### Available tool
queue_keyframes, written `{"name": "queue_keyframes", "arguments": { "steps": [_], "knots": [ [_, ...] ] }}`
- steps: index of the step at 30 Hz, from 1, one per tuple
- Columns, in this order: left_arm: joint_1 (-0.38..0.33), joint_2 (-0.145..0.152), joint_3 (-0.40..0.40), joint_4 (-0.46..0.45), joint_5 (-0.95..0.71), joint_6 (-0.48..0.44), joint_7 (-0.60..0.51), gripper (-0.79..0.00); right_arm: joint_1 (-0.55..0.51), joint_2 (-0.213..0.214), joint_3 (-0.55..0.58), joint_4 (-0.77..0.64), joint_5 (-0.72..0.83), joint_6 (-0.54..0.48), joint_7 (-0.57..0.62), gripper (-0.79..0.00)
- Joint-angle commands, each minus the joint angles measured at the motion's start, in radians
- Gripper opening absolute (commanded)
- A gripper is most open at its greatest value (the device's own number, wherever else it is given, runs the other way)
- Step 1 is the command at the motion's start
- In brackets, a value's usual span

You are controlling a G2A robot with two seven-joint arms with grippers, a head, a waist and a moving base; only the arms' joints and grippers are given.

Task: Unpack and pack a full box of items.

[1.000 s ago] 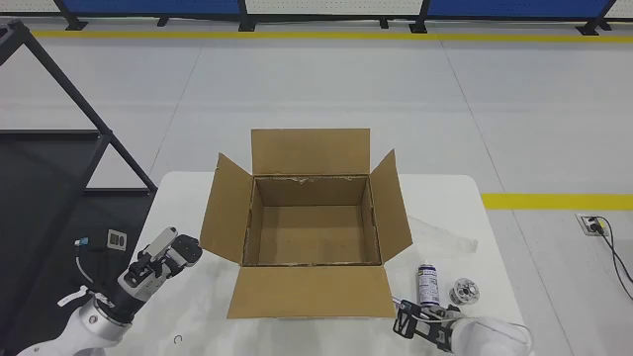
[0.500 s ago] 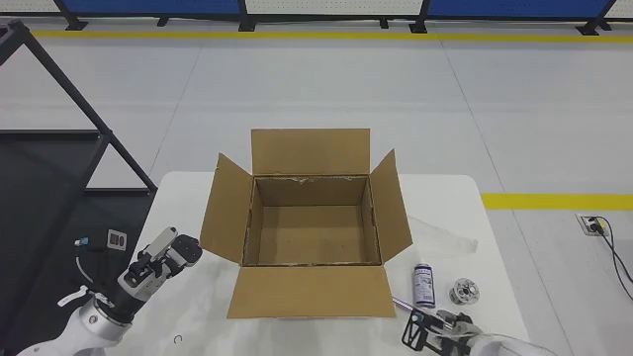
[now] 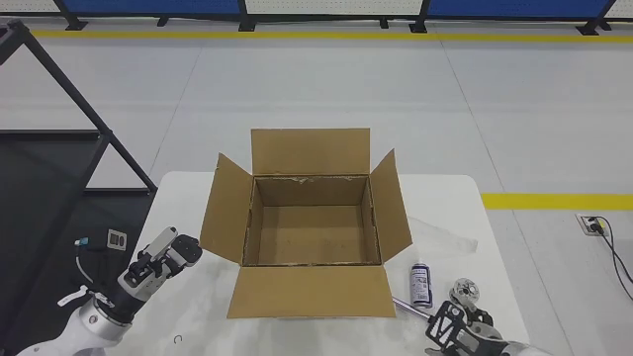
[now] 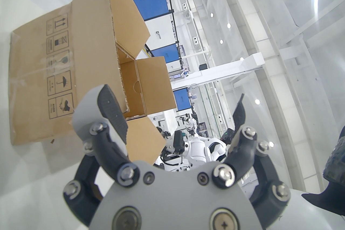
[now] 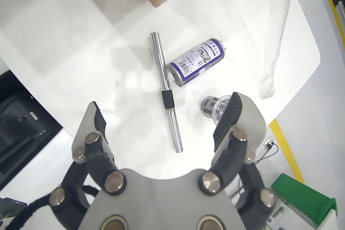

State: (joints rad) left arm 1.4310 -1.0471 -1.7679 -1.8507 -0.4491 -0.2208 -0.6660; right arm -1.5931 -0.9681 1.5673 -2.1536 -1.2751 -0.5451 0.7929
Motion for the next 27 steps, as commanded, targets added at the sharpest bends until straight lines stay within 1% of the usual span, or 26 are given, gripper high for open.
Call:
{"name": "queue_keyframes", "arguments": {
  "steps": [1,15,16,18,21,23,27],
  "knots": [
    [0.0,0.0,0.0,0.0,0.0,0.0,0.0,0.0,0.001,0.0,-0.002,0.0,-0.002,0.0,0.002,0.0],
    [0.0,0.0,0.0,0.0,0.0,0.0,0.0,0.0,0.001,0.0,-0.002,0.0,-0.002,0.0,0.002,0.0],
    [0.0,0.0,0.0,0.0,0.0,0.0,0.0,0.0,0.001,-0.001,-0.003,-0.001,0.005,0.005,-0.01,0.0],
    [0.009,-0.001,0.007,-0.026,-0.002,-0.009,0.0,0.0,-0.01,-0.004,-0.003,-0.002,0.04,0.022,-0.08,0.0],
    [0.036,-0.002,-0.009,-0.052,-0.019,-0.055,-0.012,0.0,-0.045,-0.005,0.039,-0.029,0.072,0.038,-0.176,0.0],
    [0.056,-0.002,-0.029,-0.064,-0.046,-0.084,-0.03,0.0,-0.08,-0.006,0.074,-0.059,0.105,0.046,-0.226,0.0],
    [0.103,-0.002,-0.081,-0.076,-0.102,-0.149,-0.073,0.0,-0.141,-0.006,0.152,-0.088,0.229,0.014,-0.296,0.0]
  ]
}}
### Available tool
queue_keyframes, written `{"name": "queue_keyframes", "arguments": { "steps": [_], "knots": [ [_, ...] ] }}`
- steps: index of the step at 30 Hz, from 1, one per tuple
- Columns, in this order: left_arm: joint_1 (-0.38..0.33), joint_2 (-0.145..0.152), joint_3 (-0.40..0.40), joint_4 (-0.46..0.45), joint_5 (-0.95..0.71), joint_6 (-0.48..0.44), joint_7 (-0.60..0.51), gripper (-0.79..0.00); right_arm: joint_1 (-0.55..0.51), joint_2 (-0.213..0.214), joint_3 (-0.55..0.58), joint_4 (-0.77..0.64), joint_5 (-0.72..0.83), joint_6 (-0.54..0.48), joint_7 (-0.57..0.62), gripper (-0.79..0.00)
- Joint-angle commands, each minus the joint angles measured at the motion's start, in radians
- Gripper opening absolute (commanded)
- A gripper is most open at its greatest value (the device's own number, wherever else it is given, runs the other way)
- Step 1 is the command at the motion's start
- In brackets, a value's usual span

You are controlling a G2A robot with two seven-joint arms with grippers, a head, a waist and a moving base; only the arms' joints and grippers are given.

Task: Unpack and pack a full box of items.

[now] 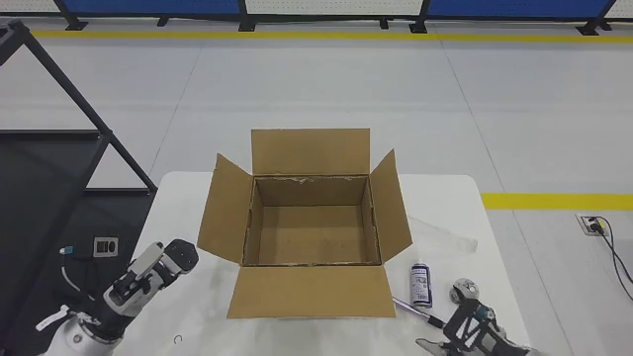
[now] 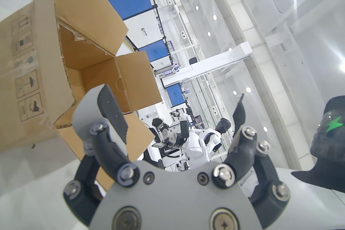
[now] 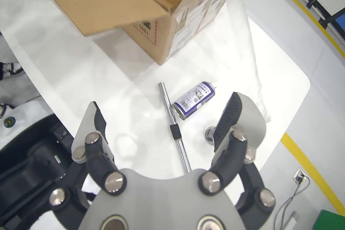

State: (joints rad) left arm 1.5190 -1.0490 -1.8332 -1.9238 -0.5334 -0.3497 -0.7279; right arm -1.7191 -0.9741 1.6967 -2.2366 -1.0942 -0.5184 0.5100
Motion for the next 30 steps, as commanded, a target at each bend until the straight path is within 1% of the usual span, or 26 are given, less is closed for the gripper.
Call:
{"name": "queue_keyframes", "arguments": {
  "steps": [1,5,7,8,11,12,30],
  "knots": [
    [0.028,0.0,-0.025,-0.006,-0.038,-0.034,-0.028,0.0,-0.023,0.001,0.041,-0.009,0.091,-0.035,-0.024,0.0],
    [0.07,0.001,-0.064,-0.004,-0.142,-0.078,-0.13,0.0,-0.033,0.006,0.102,0.017,0.285,-0.143,-0.042,0.0],
    [0.084,0.001,-0.077,0.003,-0.169,-0.1,-0.184,0.0,-0.028,0.009,0.115,0.034,0.399,-0.175,-0.023,0.0],
    [0.089,0.002,-0.079,0.006,-0.195,-0.108,-0.212,0.0,-0.023,0.012,0.116,0.045,0.463,-0.209,-0.013,0.0],
    [0.098,0.003,-0.086,0.017,-0.298,-0.096,-0.303,0.0,-0.002,0.022,0.124,0.091,0.615,-0.268,0.049,0.0],
    [0.098,0.003,-0.088,0.018,-0.303,-0.094,-0.312,0.0,0.004,0.025,0.131,0.094,0.619,-0.264,0.081,0.0],
    [0.098,0.003,-0.088,0.018,-0.303,-0.094,-0.312,0.0,0.004,0.025,0.131,0.094,0.619,-0.264,0.081,0.0]
  ]
}}
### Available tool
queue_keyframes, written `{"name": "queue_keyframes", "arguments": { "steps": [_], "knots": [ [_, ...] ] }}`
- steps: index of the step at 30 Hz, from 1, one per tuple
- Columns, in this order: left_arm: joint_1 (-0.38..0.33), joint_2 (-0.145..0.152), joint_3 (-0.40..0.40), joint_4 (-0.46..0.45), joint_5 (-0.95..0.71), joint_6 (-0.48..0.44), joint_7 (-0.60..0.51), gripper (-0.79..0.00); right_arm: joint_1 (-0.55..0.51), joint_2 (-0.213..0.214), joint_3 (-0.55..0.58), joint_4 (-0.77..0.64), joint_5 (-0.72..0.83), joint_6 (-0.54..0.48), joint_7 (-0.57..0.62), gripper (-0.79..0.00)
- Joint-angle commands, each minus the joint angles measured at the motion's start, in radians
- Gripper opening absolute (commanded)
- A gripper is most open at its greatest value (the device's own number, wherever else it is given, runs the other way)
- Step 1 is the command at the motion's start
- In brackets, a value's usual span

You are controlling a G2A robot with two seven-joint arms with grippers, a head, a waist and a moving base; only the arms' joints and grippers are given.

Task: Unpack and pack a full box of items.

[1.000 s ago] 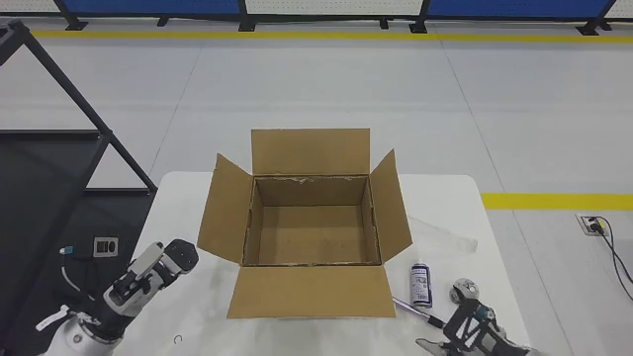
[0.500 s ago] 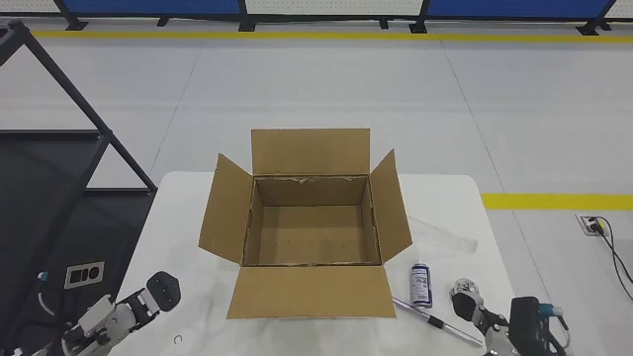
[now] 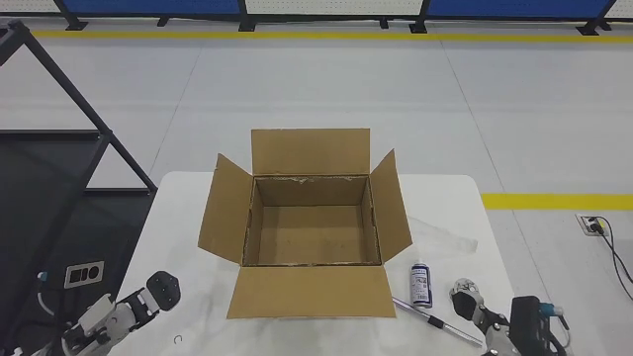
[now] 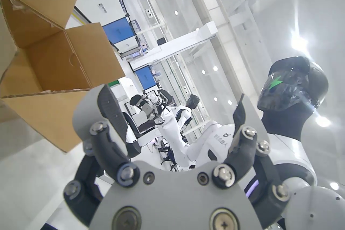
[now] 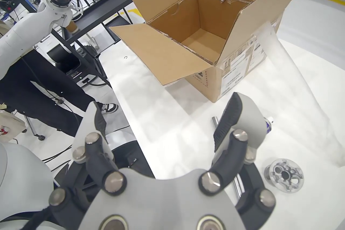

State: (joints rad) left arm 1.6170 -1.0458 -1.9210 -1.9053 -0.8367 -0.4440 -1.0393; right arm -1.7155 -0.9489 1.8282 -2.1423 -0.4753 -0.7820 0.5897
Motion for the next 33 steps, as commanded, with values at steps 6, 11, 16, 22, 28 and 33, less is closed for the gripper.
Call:
{"name": "queue_keyframes", "arguments": {
  "steps": [6,11,16,22,28,33],
  "knots": [
    [-0.004,-0.002,0.005,0.005,0.012,0.04,0.063,0.0,0.04,0.005,-0.057,-0.008,-0.077,0.09,0.099,0.0],
    [-0.009,-0.004,0.0,0.017,-0.005,0.054,0.077,0.0,0.165,0.017,-0.151,0.057,-0.16,0.13,0.281,0.0],
    [-0.014,-0.005,-0.005,0.025,-0.053,0.089,0.067,0.0,0.322,0.023,-0.28,0.156,-0.271,0.174,0.434,0.0],
    [-0.021,-0.006,-0.005,0.029,-0.064,0.108,0.065,0.0,0.482,0.018,-0.415,0.305,-0.356,0.183,0.508,0.0],
    [-0.021,-0.006,-0.005,0.029,-0.064,0.108,0.065,0.0,0.494,0.017,-0.424,0.312,-0.366,0.185,0.51,0.0],
    [-0.021,-0.006,-0.005,0.029,-0.064,0.108,0.065,0.0,0.494,0.017,-0.424,0.312,-0.366,0.185,0.51,0.0]
  ]
}}
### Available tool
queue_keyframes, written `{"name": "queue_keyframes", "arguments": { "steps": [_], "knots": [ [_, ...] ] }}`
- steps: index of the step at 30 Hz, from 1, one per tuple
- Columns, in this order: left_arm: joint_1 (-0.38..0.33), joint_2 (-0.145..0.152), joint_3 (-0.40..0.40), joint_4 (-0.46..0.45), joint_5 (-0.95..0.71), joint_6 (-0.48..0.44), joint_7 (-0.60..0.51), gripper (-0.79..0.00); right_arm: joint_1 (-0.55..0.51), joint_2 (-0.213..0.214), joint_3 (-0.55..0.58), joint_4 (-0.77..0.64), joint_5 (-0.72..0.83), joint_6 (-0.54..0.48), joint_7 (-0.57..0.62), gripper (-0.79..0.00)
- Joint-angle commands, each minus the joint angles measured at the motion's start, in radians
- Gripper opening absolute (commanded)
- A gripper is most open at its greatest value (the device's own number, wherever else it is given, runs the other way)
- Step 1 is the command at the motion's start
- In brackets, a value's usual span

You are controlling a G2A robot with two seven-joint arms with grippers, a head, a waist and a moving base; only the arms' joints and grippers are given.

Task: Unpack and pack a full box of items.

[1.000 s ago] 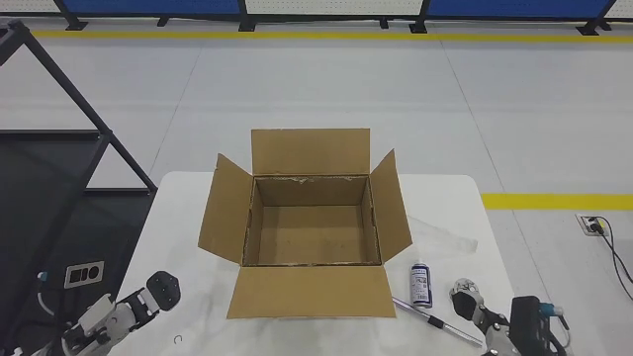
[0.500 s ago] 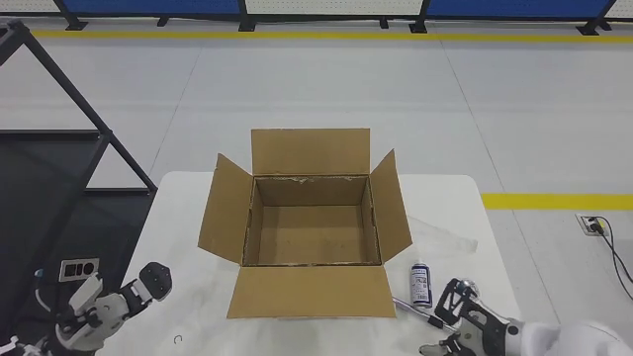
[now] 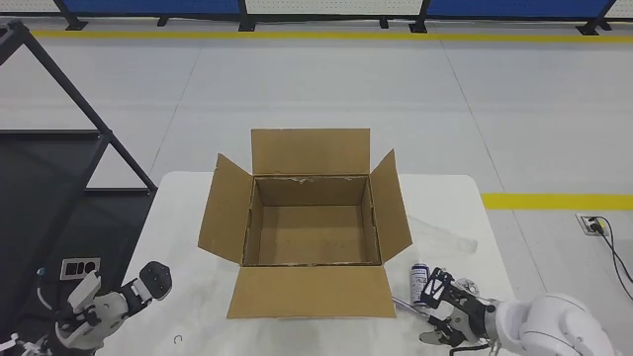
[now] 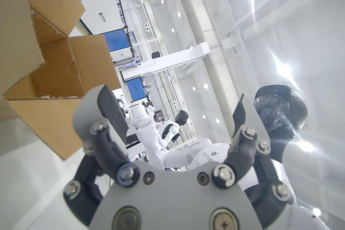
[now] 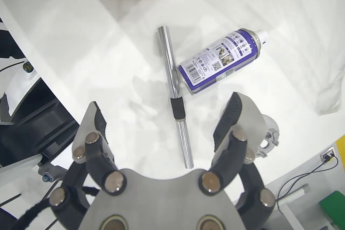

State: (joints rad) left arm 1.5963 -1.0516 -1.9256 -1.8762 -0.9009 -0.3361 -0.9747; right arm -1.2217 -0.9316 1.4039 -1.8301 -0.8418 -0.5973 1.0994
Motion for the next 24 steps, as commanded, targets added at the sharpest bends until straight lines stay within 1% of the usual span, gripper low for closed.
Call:
{"name": "queue_keyframes", "arguments": {
  "steps": [1,3,5,12,17,18,19,20,21,22,24],
  "knots": [
    [0.0,0.0,0.0,0.0,0.0,0.0,0.0,0.0,0.0,0.0,0.0,0.0,0.0,0.0,0.0,0.0],
    [0.0,0.0,0.0,0.0,0.0,0.0,0.0,0.0,-0.002,0.0,0.0,-0.002,-0.01,0.004,-0.011,0.0],
    [0.0,0.0,0.0,0.0,0.0,0.0,0.0,0.0,-0.009,0.002,-0.01,-0.011,-0.066,-0.002,-0.023,0.0],
    [0.0,0.0,0.0,0.0,0.0,0.0,0.0,0.0,-0.046,0.011,-0.036,-0.045,-0.213,-0.075,-0.082,0.0],
    [0.0,0.0,0.0,0.0,0.0,0.0,0.0,0.0,-0.056,0.015,-0.053,-0.049,-0.271,-0.094,-0.094,0.0],
    [0.0,0.0,0.0,0.0,0.0,0.0,0.0,0.0,-0.052,0.015,-0.06,-0.048,-0.281,-0.094,-0.086,-0.105],
    [0.0,0.0,0.0,0.0,0.0,0.0,0.0,0.0,-0.047,0.014,-0.069,-0.045,-0.285,-0.094,-0.081,-0.191],
    [0.0,0.0,0.0,0.0,0.0,0.0,0.0,0.0,-0.042,0.014,-0.077,-0.039,-0.285,-0.095,-0.077,-0.268],
    [0.0,0.0,0.0,0.0,0.0,0.0,0.0,0.0,-0.035,0.013,-0.084,-0.033,-0.283,-0.094,-0.075,-0.317],
    [0.0,0.0,0.0,0.0,0.0,0.0,0.0,0.0,-0.028,0.013,-0.091,-0.025,-0.281,-0.093,-0.073,-0.397],
    [0.0,0.0,0.0,0.0,0.0,0.0,0.0,0.0,-0.014,0.012,-0.104,-0.01,-0.281,-0.095,-0.068,-0.406]
  ]
}}
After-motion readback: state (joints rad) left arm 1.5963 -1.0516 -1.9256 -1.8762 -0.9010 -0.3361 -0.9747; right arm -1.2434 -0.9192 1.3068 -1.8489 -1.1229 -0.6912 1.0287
